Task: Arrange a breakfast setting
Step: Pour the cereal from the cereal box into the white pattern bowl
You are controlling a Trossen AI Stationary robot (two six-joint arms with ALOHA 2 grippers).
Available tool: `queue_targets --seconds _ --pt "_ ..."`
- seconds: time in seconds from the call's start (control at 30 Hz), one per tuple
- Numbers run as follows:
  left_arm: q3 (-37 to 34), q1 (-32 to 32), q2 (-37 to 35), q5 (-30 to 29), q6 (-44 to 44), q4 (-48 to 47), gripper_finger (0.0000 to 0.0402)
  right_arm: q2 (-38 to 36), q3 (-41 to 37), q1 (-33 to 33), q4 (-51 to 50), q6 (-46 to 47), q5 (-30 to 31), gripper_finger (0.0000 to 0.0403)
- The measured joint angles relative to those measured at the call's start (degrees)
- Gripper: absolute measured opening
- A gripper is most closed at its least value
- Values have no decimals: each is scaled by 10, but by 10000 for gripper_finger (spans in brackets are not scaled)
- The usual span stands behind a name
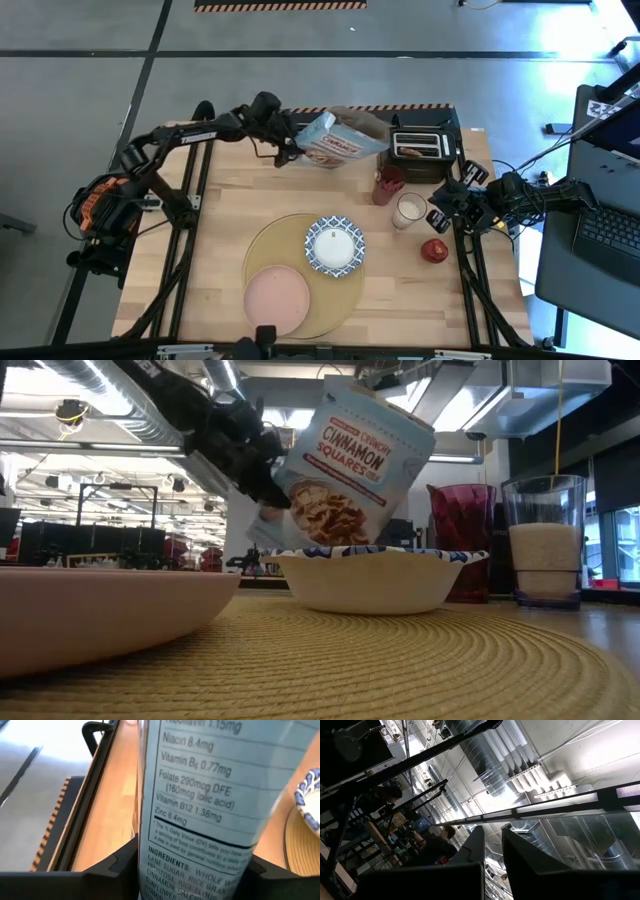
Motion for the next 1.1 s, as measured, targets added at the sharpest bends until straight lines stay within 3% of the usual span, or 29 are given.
queue_targets --seconds 0.63,0.9,1.1 --pt "0 -33 -109 -110 77 -182 194 0 0 0 2 -1 14 37" --pt "0 -102 -191 -239 81 -243 194 0 0 0 2 -1 22 37" --pt "0 -147 -252 -251 62 -306 194 0 0 0 2 -1 23 37"
